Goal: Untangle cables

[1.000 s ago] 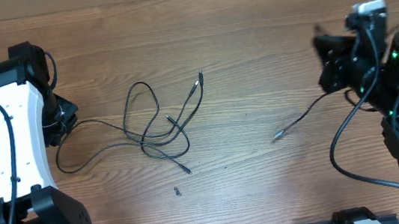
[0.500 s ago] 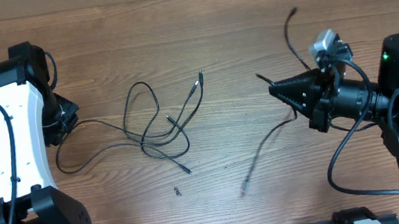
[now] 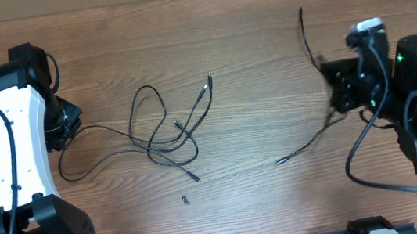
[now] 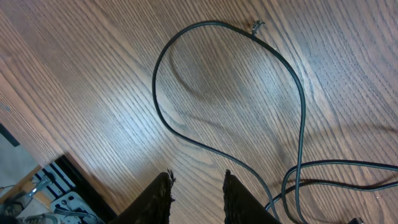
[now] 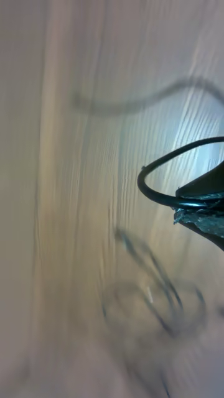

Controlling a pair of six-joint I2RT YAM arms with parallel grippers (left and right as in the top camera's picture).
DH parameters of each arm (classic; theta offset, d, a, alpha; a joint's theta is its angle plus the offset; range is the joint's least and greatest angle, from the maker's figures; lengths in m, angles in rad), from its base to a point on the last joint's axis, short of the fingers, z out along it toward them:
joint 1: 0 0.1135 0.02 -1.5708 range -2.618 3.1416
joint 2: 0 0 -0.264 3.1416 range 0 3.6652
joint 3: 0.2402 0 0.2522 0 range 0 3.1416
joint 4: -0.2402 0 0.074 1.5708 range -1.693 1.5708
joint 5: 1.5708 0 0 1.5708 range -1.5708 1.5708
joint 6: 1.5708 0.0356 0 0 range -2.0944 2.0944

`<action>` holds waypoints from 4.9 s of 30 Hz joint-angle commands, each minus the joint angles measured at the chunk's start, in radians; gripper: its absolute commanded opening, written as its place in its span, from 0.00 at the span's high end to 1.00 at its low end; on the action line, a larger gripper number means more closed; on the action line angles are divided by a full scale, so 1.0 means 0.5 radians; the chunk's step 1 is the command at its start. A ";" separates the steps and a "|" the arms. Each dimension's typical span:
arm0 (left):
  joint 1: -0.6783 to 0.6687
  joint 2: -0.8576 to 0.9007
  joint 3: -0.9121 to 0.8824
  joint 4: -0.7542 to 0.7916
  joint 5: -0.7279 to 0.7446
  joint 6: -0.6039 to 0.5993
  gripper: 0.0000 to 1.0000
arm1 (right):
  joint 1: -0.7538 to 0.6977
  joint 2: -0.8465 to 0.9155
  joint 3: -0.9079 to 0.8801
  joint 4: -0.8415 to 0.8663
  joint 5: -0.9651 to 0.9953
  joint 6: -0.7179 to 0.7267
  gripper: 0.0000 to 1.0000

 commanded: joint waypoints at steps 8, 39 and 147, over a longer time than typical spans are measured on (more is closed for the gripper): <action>-0.005 0.015 0.037 0.008 0.015 0.024 0.72 | -0.012 0.394 0.057 0.266 0.580 0.119 0.96; -0.005 0.015 0.037 0.069 0.016 0.026 0.70 | -0.034 1.656 0.058 0.940 0.762 -0.032 0.00; -0.008 0.015 0.037 0.211 0.158 0.168 0.00 | -0.037 1.518 -0.488 0.907 0.222 1.194 0.00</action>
